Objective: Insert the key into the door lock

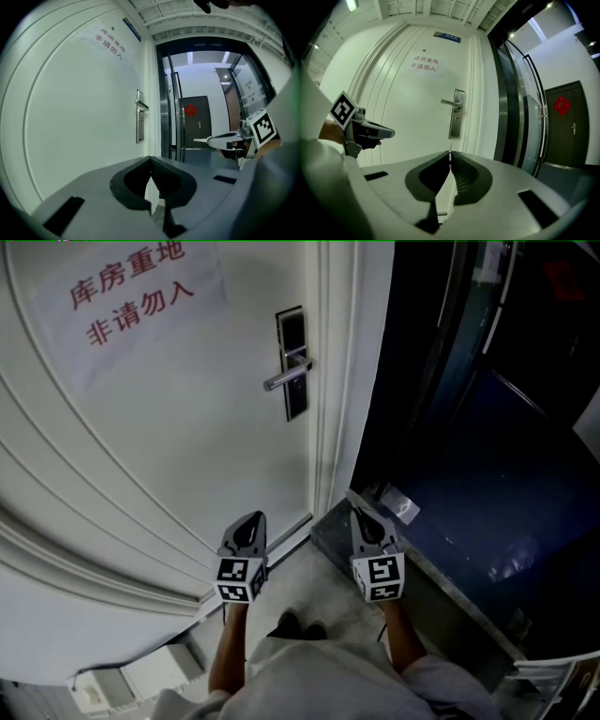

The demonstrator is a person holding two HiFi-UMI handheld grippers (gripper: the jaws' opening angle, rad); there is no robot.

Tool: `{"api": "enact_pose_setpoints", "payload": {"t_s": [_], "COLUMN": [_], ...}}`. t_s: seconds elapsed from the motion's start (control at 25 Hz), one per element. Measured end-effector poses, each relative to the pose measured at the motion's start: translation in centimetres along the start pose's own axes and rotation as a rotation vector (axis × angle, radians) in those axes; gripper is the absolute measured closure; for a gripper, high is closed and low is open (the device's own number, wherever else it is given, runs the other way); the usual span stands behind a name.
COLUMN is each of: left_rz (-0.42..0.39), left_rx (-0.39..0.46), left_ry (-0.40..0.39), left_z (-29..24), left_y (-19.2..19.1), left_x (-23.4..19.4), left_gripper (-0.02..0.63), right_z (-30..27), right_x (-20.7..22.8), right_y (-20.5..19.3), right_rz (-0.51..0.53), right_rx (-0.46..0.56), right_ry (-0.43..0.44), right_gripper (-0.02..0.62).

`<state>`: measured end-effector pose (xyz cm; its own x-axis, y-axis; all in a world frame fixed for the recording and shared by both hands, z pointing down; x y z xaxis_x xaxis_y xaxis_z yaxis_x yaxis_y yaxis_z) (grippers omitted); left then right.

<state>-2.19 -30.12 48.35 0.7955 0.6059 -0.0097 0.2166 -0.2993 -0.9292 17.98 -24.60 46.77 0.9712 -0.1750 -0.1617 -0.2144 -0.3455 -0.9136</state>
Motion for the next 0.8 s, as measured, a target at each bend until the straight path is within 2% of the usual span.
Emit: {"api": "enact_pose_setpoints", "payload": {"t_s": [0.16,0.4,0.8], "left_rz": [-0.002,-0.016,-0.038], "left_rx": [0.002,0.012,0.043], "left_ry": [-0.016,-0.092,-0.183], "left_z": [-2.9,-7.9,-12.5], "left_y": [0.9,2.9,6.2], "left_x": [-1.9,-4.3,-8.1], "left_gripper": [0.589,0.589,0.589], "right_z": [-3.2,-8.4,-14.7], "right_x": [0.6,1.6,2.4], "right_y": [0.8,2.2,6.7], "right_rz": [-0.006,-0.021,-0.025], "right_rx": [-0.014,-0.037,0.004], "right_ry": [-0.009,-0.053,-0.140], "right_gripper": [0.566,0.566,0.566]}}
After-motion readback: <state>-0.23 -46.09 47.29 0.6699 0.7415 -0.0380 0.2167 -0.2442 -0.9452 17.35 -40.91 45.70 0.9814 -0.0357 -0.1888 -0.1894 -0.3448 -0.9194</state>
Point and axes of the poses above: the fingertips, and each gripper's own axes: z backward along the fingers, x to its right, y out of its top, the point moved 1 cm from there along z, backward along the fingers, and after that the axes turned 14 degrees about -x, right-handed, at the moved point
